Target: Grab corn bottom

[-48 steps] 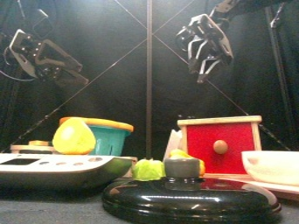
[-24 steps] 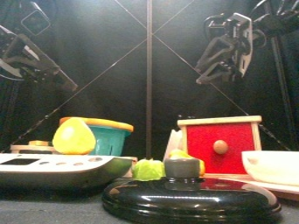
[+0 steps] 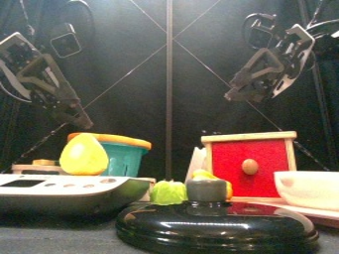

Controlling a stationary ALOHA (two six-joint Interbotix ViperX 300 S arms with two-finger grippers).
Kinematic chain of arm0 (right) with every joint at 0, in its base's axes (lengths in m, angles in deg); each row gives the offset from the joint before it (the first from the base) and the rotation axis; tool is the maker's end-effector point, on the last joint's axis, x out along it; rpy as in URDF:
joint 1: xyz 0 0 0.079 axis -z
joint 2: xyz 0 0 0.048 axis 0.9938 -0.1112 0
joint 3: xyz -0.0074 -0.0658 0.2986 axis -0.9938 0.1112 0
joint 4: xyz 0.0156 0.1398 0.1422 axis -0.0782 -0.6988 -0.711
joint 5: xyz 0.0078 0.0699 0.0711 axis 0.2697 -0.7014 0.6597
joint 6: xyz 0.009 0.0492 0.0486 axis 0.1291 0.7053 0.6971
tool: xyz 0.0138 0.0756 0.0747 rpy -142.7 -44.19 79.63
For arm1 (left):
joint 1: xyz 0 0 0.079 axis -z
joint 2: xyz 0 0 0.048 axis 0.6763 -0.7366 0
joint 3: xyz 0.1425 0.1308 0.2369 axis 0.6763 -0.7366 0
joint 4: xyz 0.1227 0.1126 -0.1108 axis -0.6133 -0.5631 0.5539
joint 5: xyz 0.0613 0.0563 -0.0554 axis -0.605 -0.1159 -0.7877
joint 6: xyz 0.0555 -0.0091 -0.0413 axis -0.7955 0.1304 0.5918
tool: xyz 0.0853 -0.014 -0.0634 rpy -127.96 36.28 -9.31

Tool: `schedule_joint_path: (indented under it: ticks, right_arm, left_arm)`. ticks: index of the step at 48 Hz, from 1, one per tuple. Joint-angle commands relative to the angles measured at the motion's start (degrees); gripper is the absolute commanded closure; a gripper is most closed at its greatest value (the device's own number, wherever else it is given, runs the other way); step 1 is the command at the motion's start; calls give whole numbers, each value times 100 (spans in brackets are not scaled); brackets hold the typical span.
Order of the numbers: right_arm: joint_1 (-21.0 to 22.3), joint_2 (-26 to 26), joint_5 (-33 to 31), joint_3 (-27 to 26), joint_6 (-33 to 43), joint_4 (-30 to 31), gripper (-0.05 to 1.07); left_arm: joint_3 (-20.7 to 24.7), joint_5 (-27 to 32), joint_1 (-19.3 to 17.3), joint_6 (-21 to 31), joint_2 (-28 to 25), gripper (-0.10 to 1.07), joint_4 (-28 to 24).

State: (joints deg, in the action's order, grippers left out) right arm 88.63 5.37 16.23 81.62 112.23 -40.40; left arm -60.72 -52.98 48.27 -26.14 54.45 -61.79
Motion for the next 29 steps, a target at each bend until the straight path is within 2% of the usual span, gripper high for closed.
schedule_joint_path:
  ticks: [1, 14, 29]
  right_arm:
    - [-9, -53, 70, -88, -18, 79, 22]
    - [9, -70, -264, -404, -9, 220, 22]
    - [132, -18, -765, -580, -9, 536, 22]
  left_arm:
    - [246, -9, 18, 0, -229, -5, 79]
    - [334, 44, 18, 0, -615, -5, 308]
    - [519, 510, -18, 0, -861, -5, 659]
